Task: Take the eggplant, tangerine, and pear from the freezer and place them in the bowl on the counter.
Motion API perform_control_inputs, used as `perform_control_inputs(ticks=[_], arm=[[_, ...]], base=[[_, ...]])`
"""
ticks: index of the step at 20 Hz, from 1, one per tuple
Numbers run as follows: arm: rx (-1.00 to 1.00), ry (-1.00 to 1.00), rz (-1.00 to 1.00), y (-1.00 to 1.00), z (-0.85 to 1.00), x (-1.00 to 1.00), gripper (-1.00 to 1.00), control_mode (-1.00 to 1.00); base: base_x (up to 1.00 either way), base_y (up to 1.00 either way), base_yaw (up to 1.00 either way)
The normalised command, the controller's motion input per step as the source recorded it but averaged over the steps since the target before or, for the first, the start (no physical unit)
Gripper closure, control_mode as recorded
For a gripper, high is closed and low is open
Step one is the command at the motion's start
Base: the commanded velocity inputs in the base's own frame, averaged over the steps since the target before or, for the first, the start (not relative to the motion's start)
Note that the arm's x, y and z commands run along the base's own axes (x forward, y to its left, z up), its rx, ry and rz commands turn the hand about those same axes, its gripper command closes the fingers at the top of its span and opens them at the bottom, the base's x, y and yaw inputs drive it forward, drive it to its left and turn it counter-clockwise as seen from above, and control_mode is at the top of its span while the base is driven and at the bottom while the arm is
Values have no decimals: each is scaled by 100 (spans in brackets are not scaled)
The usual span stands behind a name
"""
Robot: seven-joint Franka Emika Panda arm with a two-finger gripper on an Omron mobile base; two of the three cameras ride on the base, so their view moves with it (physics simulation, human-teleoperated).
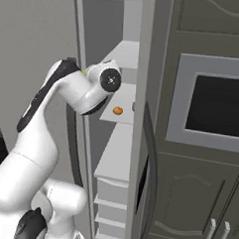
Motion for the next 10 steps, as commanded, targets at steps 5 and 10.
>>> perform_control_inputs(ticks=[5, 10], arm=[[-4, -1, 0, 19, 24, -91, 100, -100], [-8, 16, -5, 20, 48, -75, 100, -100]], base=[[0, 0, 0], [0, 0, 0]])
